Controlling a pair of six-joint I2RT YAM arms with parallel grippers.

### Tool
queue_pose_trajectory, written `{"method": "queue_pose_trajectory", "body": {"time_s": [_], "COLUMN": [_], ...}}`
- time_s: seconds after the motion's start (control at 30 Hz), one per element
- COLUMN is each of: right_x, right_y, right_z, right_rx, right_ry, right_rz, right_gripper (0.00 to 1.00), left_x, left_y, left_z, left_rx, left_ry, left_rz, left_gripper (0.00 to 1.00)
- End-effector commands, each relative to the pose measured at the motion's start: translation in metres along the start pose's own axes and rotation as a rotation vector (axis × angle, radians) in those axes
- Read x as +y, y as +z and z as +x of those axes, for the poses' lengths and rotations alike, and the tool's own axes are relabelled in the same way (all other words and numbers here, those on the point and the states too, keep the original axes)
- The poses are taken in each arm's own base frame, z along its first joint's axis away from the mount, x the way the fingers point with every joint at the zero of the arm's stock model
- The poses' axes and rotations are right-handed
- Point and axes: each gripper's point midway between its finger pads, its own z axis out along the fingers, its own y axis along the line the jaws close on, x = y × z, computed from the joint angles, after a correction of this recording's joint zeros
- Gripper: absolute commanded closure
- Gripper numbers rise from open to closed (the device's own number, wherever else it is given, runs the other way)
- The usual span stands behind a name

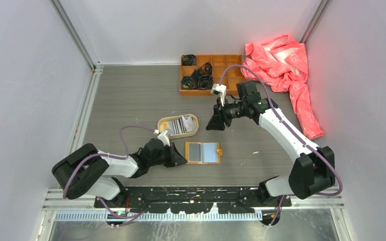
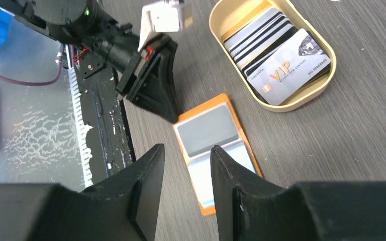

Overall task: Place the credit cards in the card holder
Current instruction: Pick up the credit card from the storage box.

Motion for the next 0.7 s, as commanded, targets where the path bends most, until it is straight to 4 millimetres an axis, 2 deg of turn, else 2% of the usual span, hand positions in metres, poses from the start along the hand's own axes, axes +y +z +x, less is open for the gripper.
{"method": "queue_pose_trajectory", "body": {"time_s": [0.0, 0.1, 0.27, 0.33, 0.47, 0.53, 0.57, 0.67], "right_x": [0.007, 0.001, -0.020, -0.027, -0.031, -0.032, -0.031, -0.030], "right_y": [0.001, 0.002, -0.005, -0.007, -0.007, -0.006, -0.006, -0.007], "right_z": [-0.013, -0.009, -0.007, -0.007, -0.006, -0.005, -0.005, -0.006], "right_rx": [-0.045, -0.034, -0.024, -0.024, -0.013, -0.006, -0.006, -0.008], "right_ry": [-0.035, -0.033, -0.089, -0.107, -0.097, -0.087, -0.085, -0.084], "right_rz": [-0.035, -0.010, 0.134, 0.177, 0.189, 0.188, 0.187, 0.184], "right_gripper": [0.56, 0.56, 0.55, 0.51, 0.46, 0.46, 0.46, 0.46], "left_x": [-0.043, -0.045, -0.030, -0.025, -0.022, -0.030, -0.041, -0.054], "left_y": [0.002, -0.001, -0.020, -0.035, -0.077, -0.095, -0.106, -0.119], "left_z": [0.017, 0.018, 0.004, -0.006, -0.047, -0.066, -0.076, -0.097], "left_rx": [0.030, 0.019, -0.046, -0.072, -0.233, -0.310, -0.346, -0.370], "left_ry": [0.005, 0.007, 0.091, 0.153, 0.265, 0.300, 0.309, 0.305], "left_rz": [0.160, 0.167, 0.062, -0.008, -0.126, -0.117, -0.081, -0.045], "left_gripper": [0.90, 0.87, 0.80, 0.69, 0.32, 0.16, 0.09, 0.05]}}
